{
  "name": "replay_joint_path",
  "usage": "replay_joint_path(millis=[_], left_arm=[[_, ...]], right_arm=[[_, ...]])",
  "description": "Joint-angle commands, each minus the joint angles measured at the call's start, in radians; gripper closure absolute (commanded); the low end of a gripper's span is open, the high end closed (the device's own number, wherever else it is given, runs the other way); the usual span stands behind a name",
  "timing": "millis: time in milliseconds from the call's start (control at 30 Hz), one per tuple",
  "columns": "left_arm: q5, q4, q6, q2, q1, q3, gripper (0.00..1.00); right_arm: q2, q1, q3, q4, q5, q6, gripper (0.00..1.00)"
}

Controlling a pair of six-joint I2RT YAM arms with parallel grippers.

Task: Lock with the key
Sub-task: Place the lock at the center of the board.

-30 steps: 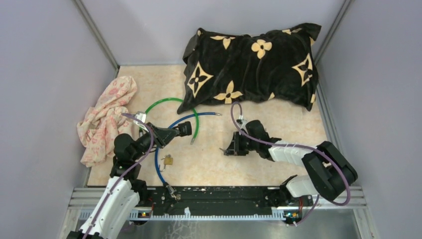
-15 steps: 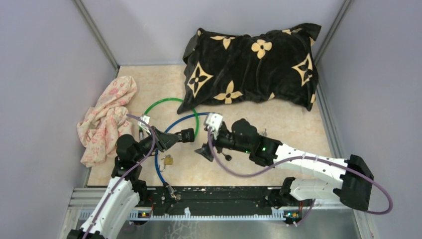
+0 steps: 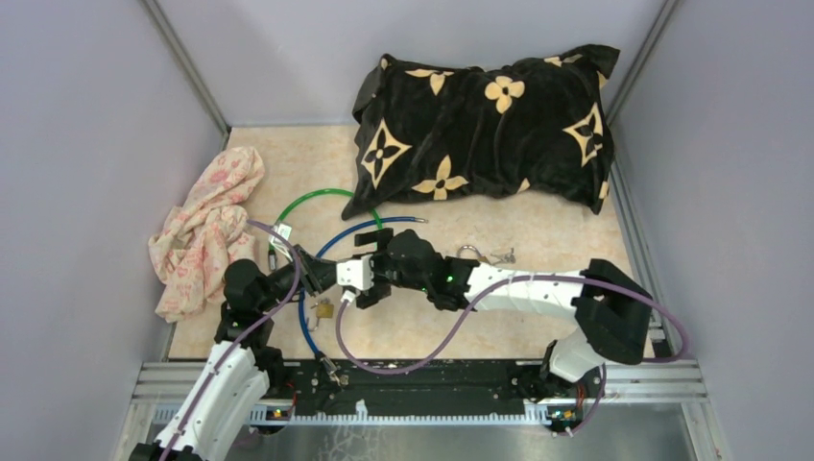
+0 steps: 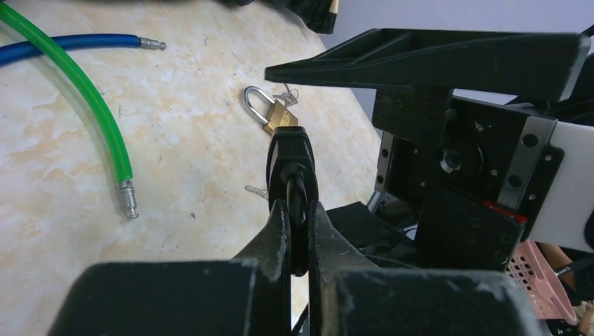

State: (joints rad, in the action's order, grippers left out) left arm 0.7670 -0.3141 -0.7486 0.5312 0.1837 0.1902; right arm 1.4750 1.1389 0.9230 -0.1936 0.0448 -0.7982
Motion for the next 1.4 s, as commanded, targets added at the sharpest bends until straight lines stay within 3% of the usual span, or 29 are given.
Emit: replay_joint_path(millis=[0, 100, 267, 300, 333, 367, 400, 600, 733, 833, 900, 1000, 1033, 1067, 1233, 1367], left_arm=[[0.024, -0.084, -0.011, -0.008, 0.004, 0.028, 1.00], [0.030, -0.089, -0.019, -0.014, 0.004, 0.028, 1.00], [0.006, -0.098, -0.027, -0.019, 0.003, 0.008, 0.98], [-0.020, -0.085, -0.034, -0.024, 0.003, 0.003, 0.72], [-0.059, -0.061, -0.040, -0.032, 0.003, 0.003, 0.37], [-0.098, -0.037, -0.043, -0.039, 0.003, 0.004, 0.07], [-0.131, -0.026, -0.037, -0.046, 0.003, 0.005, 0.02], [-0.353, 0.061, -0.005, -0.109, -0.002, 0.003, 0.01], [-0.456, 0.117, 0.014, -0.125, -0.012, 0.014, 0.01], [-0.474, 0.148, 0.023, -0.132, -0.020, 0.025, 0.01], [-0.478, 0.162, 0.023, -0.134, -0.023, 0.035, 0.01], [-0.486, 0.176, 0.029, -0.134, -0.027, 0.057, 0.01], [-0.495, 0.183, 0.032, -0.132, -0.027, 0.067, 0.01], [-0.500, 0.188, 0.039, -0.130, -0.029, 0.079, 0.01], [-0.584, 0.252, 0.090, -0.111, -0.043, 0.149, 0.01], [-0.816, 0.363, 0.132, -0.130, -0.110, 0.223, 0.01]], right_arm=[[0.069, 0.006, 0.117, -0.029, -0.025, -0.054, 0.10], [0.102, 0.005, 0.150, -0.020, -0.093, -0.029, 0.54], [0.049, 0.000, 0.102, -0.017, -0.133, 0.025, 0.93], [0.028, -0.002, 0.096, 0.008, -0.137, 0.071, 0.95], [0.008, -0.007, 0.095, 0.046, -0.139, 0.128, 0.96], [-0.013, -0.012, 0.092, 0.094, -0.143, 0.192, 0.95], [-0.025, -0.020, 0.088, 0.144, -0.144, 0.267, 0.95], [0.078, -0.045, 0.165, 0.668, -0.026, 0.792, 0.93], [0.123, -0.021, 0.118, 0.758, -0.063, 1.028, 0.82], [0.110, -0.010, 0.072, 0.726, -0.080, 1.083, 0.76], [0.122, -0.011, 0.063, 0.720, -0.081, 1.086, 0.64], [0.157, -0.011, 0.101, 0.794, -0.127, 1.086, 0.36], [0.161, -0.011, 0.116, 0.818, -0.155, 1.089, 0.15], [0.160, -0.010, 0.133, 0.839, -0.177, 1.089, 0.04], [0.121, -0.010, 0.223, 0.790, -0.203, 1.048, 0.02], [0.187, -0.011, 0.329, 0.590, -0.060, 0.954, 0.06]])
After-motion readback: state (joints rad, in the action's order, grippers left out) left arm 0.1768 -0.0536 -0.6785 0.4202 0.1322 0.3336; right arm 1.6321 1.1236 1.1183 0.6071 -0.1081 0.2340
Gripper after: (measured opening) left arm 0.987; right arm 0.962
